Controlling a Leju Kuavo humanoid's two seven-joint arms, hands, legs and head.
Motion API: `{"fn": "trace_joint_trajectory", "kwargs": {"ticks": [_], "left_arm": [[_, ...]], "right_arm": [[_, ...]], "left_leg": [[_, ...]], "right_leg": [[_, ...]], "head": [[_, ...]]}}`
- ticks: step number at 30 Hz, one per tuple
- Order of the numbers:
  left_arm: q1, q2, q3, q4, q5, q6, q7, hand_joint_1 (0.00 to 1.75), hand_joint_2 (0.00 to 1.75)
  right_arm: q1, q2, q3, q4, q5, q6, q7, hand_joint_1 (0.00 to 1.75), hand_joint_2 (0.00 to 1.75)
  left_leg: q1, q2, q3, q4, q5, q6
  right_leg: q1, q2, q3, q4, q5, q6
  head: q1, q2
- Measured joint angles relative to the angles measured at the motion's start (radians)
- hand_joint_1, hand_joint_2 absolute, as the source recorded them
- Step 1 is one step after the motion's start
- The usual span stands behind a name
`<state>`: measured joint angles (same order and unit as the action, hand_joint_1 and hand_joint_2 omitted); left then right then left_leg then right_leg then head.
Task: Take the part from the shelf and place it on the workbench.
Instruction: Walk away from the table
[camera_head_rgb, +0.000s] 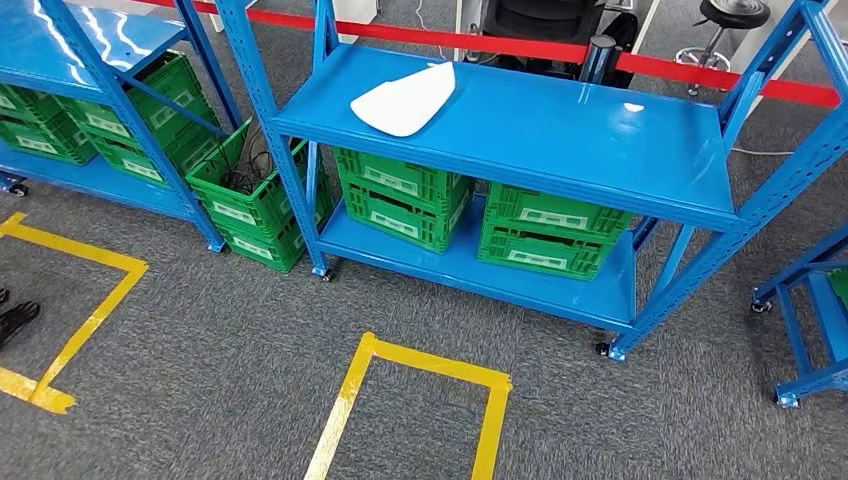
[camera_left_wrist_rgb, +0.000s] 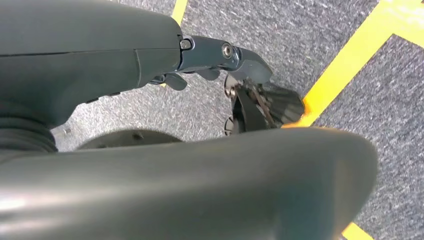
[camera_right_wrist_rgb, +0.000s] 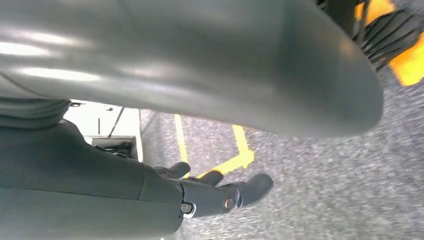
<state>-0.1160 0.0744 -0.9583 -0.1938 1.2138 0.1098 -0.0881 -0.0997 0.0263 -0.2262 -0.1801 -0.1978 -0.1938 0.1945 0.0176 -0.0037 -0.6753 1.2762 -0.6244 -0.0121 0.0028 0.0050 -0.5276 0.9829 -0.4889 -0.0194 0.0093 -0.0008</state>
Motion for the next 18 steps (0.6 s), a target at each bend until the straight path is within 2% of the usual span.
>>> {"fn": "trace_joint_trajectory", "kwargs": {"ticks": [1, 2, 3, 4, 5, 6, 9, 11, 12, 14, 15, 16, 17, 18], "left_arm": [[0.001, 0.0, -0.001, 0.0, -0.001, 0.001, 0.0, 0.0, 0.0], [0.001, 0.001, -0.001, 0.0, -0.002, 0.002, 0.0, 0.0, 0.0], [0.001, 0.002, -0.002, 0.0, -0.002, 0.002, 0.0, 0.0, 0.0], [0.0, 0.002, -0.002, 0.0, -0.003, 0.003, -0.001, 0.0, 0.0], [-0.002, 0.002, -0.002, 0.0, -0.004, 0.003, -0.001, 0.0, 0.0], [-0.002, 0.002, -0.002, -0.001, -0.005, 0.003, -0.001, 0.0, 0.0], [-0.002, 0.0, -0.002, -0.002, -0.006, 0.003, 0.0, 0.0, 0.0], [-0.001, -0.001, -0.003, -0.003, -0.007, 0.003, 0.001, 0.0, 0.0], [-0.001, -0.002, -0.003, -0.003, -0.007, 0.003, 0.0, 0.0, 0.0], [-0.001, -0.001, -0.003, -0.003, -0.008, 0.003, -0.003, 0.0, 0.0], [-0.001, -0.001, -0.003, -0.003, -0.008, 0.003, -0.006, 0.0, 0.0], [0.0, -0.001, -0.003, -0.003, -0.007, 0.003, -0.008, 0.0, 0.0], [0.0, -0.001, -0.003, -0.003, -0.007, 0.003, -0.011, 0.0, 0.0], [0.0, -0.001, -0.003, -0.003, -0.007, 0.002, -0.013, 0.0, 0.0]], "right_arm": [[0.0, 0.0, 0.0, 0.0, -0.003, 0.0, -0.001, 0.0, 0.0], [0.001, 0.001, 0.0, 0.0, -0.007, -0.001, -0.002, 0.0, 0.0], [0.002, 0.001, 0.0, 0.0, -0.009, -0.002, -0.002, 0.0, 0.0], [0.003, 0.002, 0.0, 0.0, -0.012, -0.004, -0.003, 0.0, 0.0], [0.002, 0.002, 0.0, 0.0, -0.014, -0.005, -0.004, 0.0, 0.0], [0.002, 0.002, 0.0, 0.0, -0.016, -0.007, -0.005, 0.0, 0.0], [-0.001, 0.002, 0.0, 0.0, -0.021, -0.013, -0.01, 0.0, 0.0], [-0.002, 0.001, 0.0, 0.0, -0.023, -0.016, -0.013, 0.0, 0.0], [-0.003, 0.001, 0.0, 0.0, -0.024, -0.017, -0.014, 0.0, 0.0], [-0.001, 0.002, 0.0, 0.0, -0.025, -0.02, -0.014, 0.0, 0.0], [0.0, 0.002, 0.0, 0.0, -0.026, -0.021, -0.013, 0.0, 0.0], [0.001, 0.002, 0.0, 0.0, -0.026, -0.022, -0.012, 0.0, 0.0], [0.002, 0.002, 0.0, 0.0, -0.027, -0.023, -0.011, 0.0, 0.0], [0.002, 0.002, 0.0, 0.0, -0.029, -0.024, -0.01, 0.0, 0.0]], "left_leg": [[0.001, 0.0, -0.009, -0.004, 0.021, -0.001], [0.001, 0.0, 0.002, -0.045, 0.058, -0.001], [0.002, 0.001, 0.027, -0.111, 0.102, 0.0], [0.002, 0.002, 0.055, -0.177, 0.131, 0.0], [0.002, 0.002, 0.081, -0.226, 0.146, 0.003], [0.001, 0.001, 0.098, -0.252, 0.147, 0.007], [-0.001, 0.0, 0.113, -0.26, 0.135, 0.023], [0.003, 0.0, 0.118, -0.263, 0.132, 0.032], [0.004, 0.0, 0.12, -0.264, 0.13, 0.037], [0.002, 0.0, 0.124, -0.263, 0.122, 0.042], [0.0, -0.001, 0.129, -0.263, 0.117, 0.043], [-0.001, -0.001, 0.137, -0.263, 0.111, 0.043], [-0.001, -0.002, 0.146, -0.263, 0.104, 0.043], [-0.002, -0.004, 0.158, -0.264, 0.097, 0.041]], "right_leg": [[0.0, 0.001, 0.006, 0.0, -0.005, 0.001], [-0.001, 0.002, 0.015, 0.001, -0.011, 0.003], [-0.001, 0.003, 0.023, 0.002, -0.018, 0.007], [0.0, 0.003, 0.027, 0.004, -0.027, 0.013], [0.001, 0.004, 0.028, 0.006, -0.036, 0.019], [0.003, 0.004, 0.028, 0.007, -0.042, 0.025], [0.001, 0.004, 0.031, 0.008, -0.054, 0.041], [-0.002, 0.003, 0.014, 0.054, -0.082, 0.052], [-0.004, 0.002, -0.014, 0.108, -0.107, 0.056], [-0.007, 0.002, -0.097, 0.246, -0.156, 0.061], [-0.008, 0.002, -0.131, 0.293, -0.16, 0.061], [-0.008, 0.002, -0.149, 0.304, -0.143, 0.06], [-0.007, 0.002, -0.148, 0.274, -0.106, 0.056], [-0.006, 0.002, -0.131, 0.213, -0.056, 0.051]], "head": [[-0.003, 0.0], [-0.007, 0.0], [-0.012, 0.0], [-0.016, 0.0], [-0.019, 0.0], [-0.019, 0.0], [-0.013, 0.0], [-0.006, 0.0], [0.001, 0.0], [0.013, 0.0], [0.015, 0.0], [0.018, 0.0], [0.021, 0.0], [0.025, 0.0]]}}
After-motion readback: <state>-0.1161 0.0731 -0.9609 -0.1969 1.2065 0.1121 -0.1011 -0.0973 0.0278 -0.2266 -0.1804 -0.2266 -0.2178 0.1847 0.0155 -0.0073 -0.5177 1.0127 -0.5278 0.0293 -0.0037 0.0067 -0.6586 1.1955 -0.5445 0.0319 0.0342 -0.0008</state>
